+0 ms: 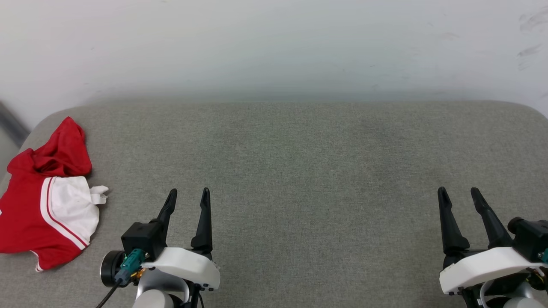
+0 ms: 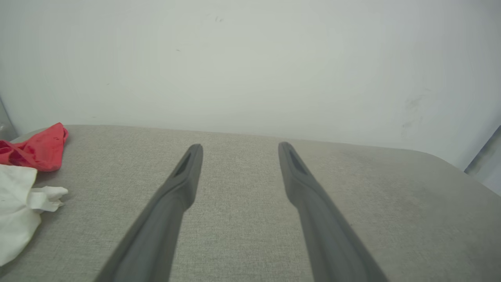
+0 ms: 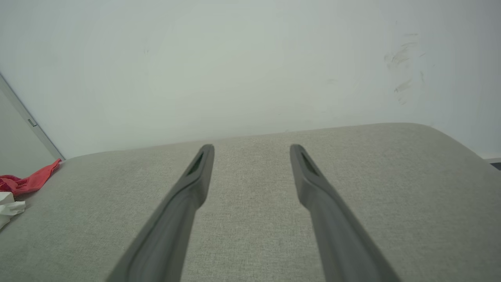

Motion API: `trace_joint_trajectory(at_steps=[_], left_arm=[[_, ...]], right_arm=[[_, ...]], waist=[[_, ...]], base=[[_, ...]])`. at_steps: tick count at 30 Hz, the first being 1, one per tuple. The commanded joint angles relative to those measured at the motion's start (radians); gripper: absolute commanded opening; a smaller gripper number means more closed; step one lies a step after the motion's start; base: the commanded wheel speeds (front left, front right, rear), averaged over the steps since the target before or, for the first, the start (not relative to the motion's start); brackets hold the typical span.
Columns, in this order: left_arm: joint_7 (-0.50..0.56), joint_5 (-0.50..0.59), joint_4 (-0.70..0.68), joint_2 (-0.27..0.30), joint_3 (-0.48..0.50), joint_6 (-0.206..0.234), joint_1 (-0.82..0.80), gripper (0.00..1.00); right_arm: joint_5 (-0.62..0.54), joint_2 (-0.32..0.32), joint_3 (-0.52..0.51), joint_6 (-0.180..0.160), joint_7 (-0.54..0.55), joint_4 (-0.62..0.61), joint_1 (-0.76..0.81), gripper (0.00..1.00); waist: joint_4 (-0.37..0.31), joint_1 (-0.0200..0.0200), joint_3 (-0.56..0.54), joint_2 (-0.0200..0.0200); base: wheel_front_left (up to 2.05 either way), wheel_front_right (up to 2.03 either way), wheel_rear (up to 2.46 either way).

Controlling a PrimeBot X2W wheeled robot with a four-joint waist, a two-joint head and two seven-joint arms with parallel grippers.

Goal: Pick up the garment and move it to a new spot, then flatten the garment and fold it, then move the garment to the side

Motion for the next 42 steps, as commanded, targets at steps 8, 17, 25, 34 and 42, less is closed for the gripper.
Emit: trace_joint_trajectory(at_steps=[8, 17, 25, 34, 42], left_arm=[[-0.022, 0.07, 0.019, 0.002, -0.006, 0.008, -0.018, 1.0], [-0.041, 0.121, 0.043, -0.004, -0.01, 0.01, -0.022, 1.0], [-0.055, 0.156, 0.058, -0.01, -0.011, 0.013, -0.025, 1.0], [-0.06, 0.163, 0.069, -0.015, -0.013, 0.009, -0.03, 1.0], [-0.06, 0.148, 0.077, -0.017, -0.008, 0.004, -0.031, 1.0]], right_arm=[[-0.077, 0.003, -0.003, 0.0, 0.004, -0.014, 0.009, 1.0], [-0.132, 0.003, -0.004, 0.0, 0.0, -0.019, 0.009, 1.0], [-0.171, 0.004, -0.002, 0.0, -0.01, -0.021, 0.004, 1.0], [-0.179, 0.004, -0.004, 0.0, -0.02, -0.01, -0.007, 1.0], [-0.176, 0.004, -0.01, 0.0, -0.027, -0.009, 0.003, 1.0]], waist=[[0.003, -0.0001, -0.002, 0.0], [0.002, -0.0001, -0.002, 0.0], [0.002, -0.0001, -0.003, 0.0], [0.005, -0.0001, -0.001, 0.0], [0.034, -0.0001, -0.006, 0.0]], base=[[0.0, 0.0, 0.0], [0.0, 0.0, 0.0], [0.0, 0.0, 0.0], [0.0, 0.0, 0.0], [0.0, 0.0, 0.0]])
